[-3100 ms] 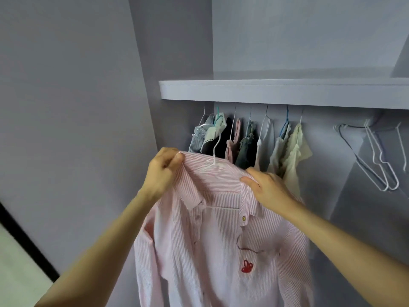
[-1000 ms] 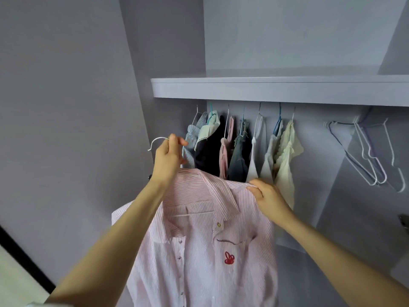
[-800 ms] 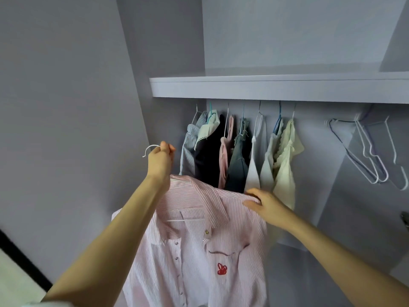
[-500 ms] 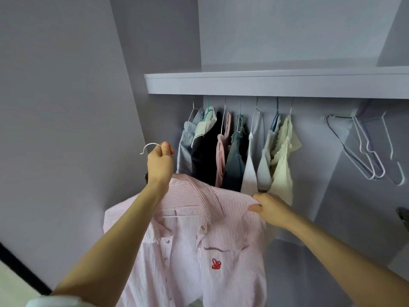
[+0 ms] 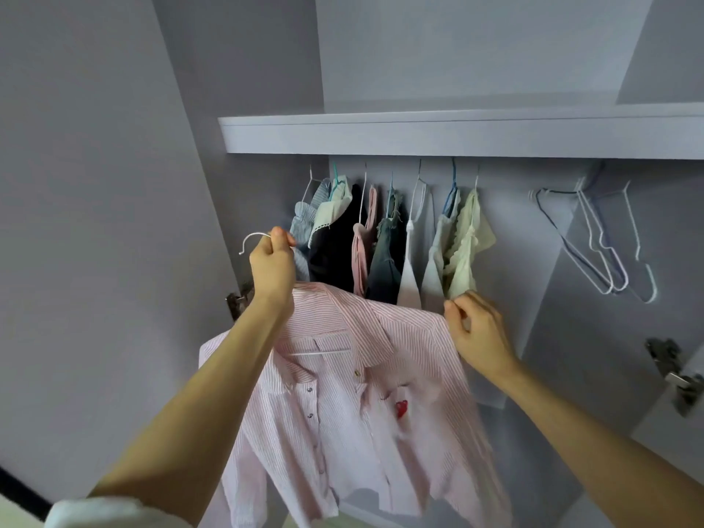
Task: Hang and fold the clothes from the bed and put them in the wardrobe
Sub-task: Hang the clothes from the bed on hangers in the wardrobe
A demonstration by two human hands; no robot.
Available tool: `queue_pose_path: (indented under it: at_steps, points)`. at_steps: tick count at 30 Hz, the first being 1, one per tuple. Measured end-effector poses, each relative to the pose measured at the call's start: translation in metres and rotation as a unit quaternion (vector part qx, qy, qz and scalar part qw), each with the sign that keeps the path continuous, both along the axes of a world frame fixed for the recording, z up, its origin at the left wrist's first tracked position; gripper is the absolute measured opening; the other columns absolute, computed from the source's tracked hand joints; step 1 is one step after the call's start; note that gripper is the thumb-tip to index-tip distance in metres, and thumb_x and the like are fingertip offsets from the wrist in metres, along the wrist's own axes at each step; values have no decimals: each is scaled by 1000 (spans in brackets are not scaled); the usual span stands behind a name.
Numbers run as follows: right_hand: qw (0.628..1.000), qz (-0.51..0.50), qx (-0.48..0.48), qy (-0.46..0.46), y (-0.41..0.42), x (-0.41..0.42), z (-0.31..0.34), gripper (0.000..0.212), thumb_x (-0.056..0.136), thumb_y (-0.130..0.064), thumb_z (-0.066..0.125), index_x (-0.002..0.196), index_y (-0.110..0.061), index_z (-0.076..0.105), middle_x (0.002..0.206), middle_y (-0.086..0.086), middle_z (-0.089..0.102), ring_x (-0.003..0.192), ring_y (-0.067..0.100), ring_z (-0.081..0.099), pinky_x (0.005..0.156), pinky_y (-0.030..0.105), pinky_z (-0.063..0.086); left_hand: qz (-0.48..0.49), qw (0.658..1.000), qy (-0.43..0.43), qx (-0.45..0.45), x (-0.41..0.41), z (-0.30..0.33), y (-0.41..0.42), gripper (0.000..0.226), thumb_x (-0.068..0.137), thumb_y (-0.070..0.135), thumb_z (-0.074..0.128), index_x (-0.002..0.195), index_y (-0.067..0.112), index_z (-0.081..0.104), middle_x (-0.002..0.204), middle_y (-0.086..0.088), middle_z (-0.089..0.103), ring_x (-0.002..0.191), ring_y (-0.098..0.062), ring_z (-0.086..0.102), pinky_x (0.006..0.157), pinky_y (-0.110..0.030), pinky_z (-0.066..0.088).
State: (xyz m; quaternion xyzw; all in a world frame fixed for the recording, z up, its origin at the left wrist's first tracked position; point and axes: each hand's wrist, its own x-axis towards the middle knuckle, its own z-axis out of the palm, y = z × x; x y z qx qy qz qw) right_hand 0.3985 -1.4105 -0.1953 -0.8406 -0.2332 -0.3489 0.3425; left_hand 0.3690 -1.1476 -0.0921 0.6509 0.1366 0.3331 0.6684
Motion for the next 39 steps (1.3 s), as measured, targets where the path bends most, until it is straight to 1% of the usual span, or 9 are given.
queue_pose_path:
  at_steps: [6, 11, 15, 18, 21, 25, 30, 33, 39]
  points:
    - [996, -10, -87, 1, 7, -4, 2, 29, 88, -30, 44, 95, -12, 66, 95, 4, 59, 90, 23, 55, 76, 43, 46, -65, 997, -39, -7, 1, 21, -22, 37, 101, 18, 37, 64, 17, 46, 46, 12, 32, 46, -4, 27, 46, -19, 24]
    - [984, 91, -142, 59, 51, -12, 49, 46, 91, -42, 47, 125, -12, 56, 114, 5, 62, 106, 22, 54, 91, 41, 41, -178, 982, -53, 20, -2, 22, -25, 40, 104, 21, 32, 68, 14, 49, 44, 17, 28, 46, -4, 25, 50, -21, 21]
    - [962, 161, -155, 160, 82, -12, 62, 21, 95, -30, 52, 100, -10, 55, 84, 2, 57, 79, 24, 55, 72, 40, 46, -207, 977, -43, 41, -10, 17, -21, 40, 104, 26, 31, 77, 15, 58, 53, 11, 37, 54, -6, 33, 58, -21, 28]
    - [976, 138, -100, 133, 88, -14, 52, 16, 95, -22, 51, 89, -7, 50, 70, -3, 44, 68, 21, 45, 61, 38, 36, -210, 971, 9, 110, -19, 12, -15, 35, 102, 35, 35, 100, 20, 67, 87, 6, 61, 84, -4, 56, 79, -20, 41]
    - [984, 105, -42, 136, 85, -12, 46, 19, 95, -19, 51, 89, -1, 51, 69, 3, 47, 65, 25, 46, 61, 41, 39, -95, 960, 39, 260, -31, -30, -7, 30, 93, 33, 57, 114, 11, 61, 115, -5, 54, 107, -14, 52, 90, -21, 40]
    - [980, 118, 24, 156, 79, -13, 46, 20, 95, -14, 50, 85, 3, 49, 67, 16, 48, 61, 28, 45, 58, 40, 34, 121, 891, 178, 401, -39, -81, 2, 78, 79, 48, 68, 143, 19, 34, 139, -14, 33, 123, -32, 38, 99, -51, 38]
    - [977, 146, 35, 150, 76, -18, 46, 13, 95, -12, 50, 83, -10, 50, 67, -3, 47, 60, 11, 44, 58, 30, 33, 96, 892, 215, 386, -28, -66, 17, 61, 91, 23, 56, 147, 25, 31, 129, -13, 40, 102, -31, 54, 73, -35, 43]
    - [984, 134, -17, 120, 70, -20, 44, 13, 93, -10, 54, 99, -1, 61, 84, 8, 61, 73, 20, 55, 65, 27, 38, 109, 875, 218, 418, -26, -50, 35, 50, 93, 8, 43, 140, 22, 44, 119, -17, 54, 101, -39, 56, 81, -41, 45]
    - [970, 163, -117, 136, 70, -12, 47, 18, 94, -18, 54, 105, -6, 62, 87, 1, 58, 79, 24, 58, 71, 47, 48, 88, 795, 221, 558, -29, -28, 62, 46, 92, 5, 41, 134, 23, 50, 114, -15, 54, 97, -44, 56, 81, -46, 45]
